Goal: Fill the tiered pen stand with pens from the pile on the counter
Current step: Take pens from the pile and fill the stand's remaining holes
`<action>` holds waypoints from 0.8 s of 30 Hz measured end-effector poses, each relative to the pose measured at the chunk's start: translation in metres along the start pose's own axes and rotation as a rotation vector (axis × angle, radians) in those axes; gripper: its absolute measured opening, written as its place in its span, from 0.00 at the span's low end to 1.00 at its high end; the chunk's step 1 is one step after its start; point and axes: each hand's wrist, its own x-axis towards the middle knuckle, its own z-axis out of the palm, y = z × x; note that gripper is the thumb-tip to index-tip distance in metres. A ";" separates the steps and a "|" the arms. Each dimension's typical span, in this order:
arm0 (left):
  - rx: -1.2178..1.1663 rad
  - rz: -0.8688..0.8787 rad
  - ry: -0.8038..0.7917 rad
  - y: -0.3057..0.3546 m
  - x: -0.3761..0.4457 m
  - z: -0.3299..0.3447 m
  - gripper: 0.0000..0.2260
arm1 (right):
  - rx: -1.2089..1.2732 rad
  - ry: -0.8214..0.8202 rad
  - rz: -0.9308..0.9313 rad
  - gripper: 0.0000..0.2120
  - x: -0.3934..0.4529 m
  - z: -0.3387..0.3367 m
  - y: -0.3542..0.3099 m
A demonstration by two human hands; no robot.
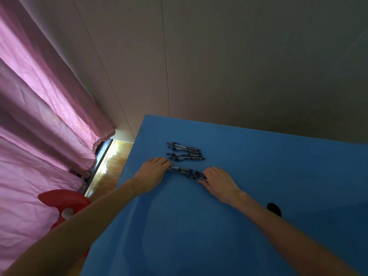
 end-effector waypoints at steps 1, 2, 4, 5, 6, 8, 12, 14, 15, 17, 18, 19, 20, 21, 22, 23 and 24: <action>0.015 0.006 0.006 0.000 -0.001 0.000 0.18 | 0.082 -0.037 0.067 0.15 0.001 -0.004 -0.001; 0.027 0.011 0.016 0.000 -0.002 -0.001 0.19 | 0.154 -0.061 0.137 0.15 0.003 -0.009 -0.002; 0.034 0.014 0.043 -0.002 -0.003 -0.002 0.20 | 0.241 -0.053 0.240 0.14 0.009 -0.015 -0.004; 0.023 0.009 0.050 -0.003 -0.003 -0.002 0.20 | 0.278 -0.047 0.272 0.14 0.013 -0.016 -0.005; -0.001 -0.003 0.051 -0.003 -0.004 -0.002 0.19 | 0.326 -0.051 0.298 0.14 0.016 -0.017 -0.006; -0.081 -0.046 0.050 -0.001 -0.005 -0.004 0.18 | 0.417 -0.079 0.324 0.15 0.022 -0.018 -0.008; -0.175 -0.031 -0.053 -0.004 -0.011 -0.015 0.16 | 0.420 -0.135 0.326 0.17 0.027 -0.018 -0.016; -0.147 0.015 -0.119 -0.008 -0.017 -0.017 0.17 | 0.420 -0.159 0.330 0.17 0.027 -0.017 -0.023; -0.139 0.013 -0.141 -0.010 -0.020 -0.017 0.17 | 0.393 -0.166 0.330 0.18 0.026 -0.017 -0.027; -0.161 -0.047 -0.181 -0.009 -0.026 -0.018 0.20 | 0.311 -0.172 0.327 0.17 0.026 -0.018 -0.035; -0.170 -0.085 -0.194 -0.006 -0.028 -0.019 0.23 | 0.283 -0.174 0.329 0.17 0.026 -0.018 -0.038; -0.168 -0.130 -0.196 -0.001 -0.031 -0.020 0.25 | 0.267 -0.180 0.331 0.16 0.027 -0.019 -0.040; -0.165 -0.199 -0.187 0.005 -0.033 -0.021 0.27 | 0.257 -0.191 0.336 0.16 0.027 -0.020 -0.041; -0.174 -0.295 -0.160 0.011 -0.035 -0.022 0.29 | 0.248 -0.204 0.340 0.16 0.027 -0.021 -0.041; -0.200 -0.414 -0.119 0.018 -0.038 -0.023 0.28 | 0.242 -0.219 0.348 0.16 0.027 -0.022 -0.041; -0.239 -0.538 -0.069 0.026 -0.041 -0.023 0.27 | 0.244 -0.236 0.358 0.17 0.028 -0.023 -0.041; -0.281 -0.650 -0.029 0.033 -0.044 -0.023 0.24 | 0.254 -0.254 0.369 0.17 0.028 -0.024 -0.039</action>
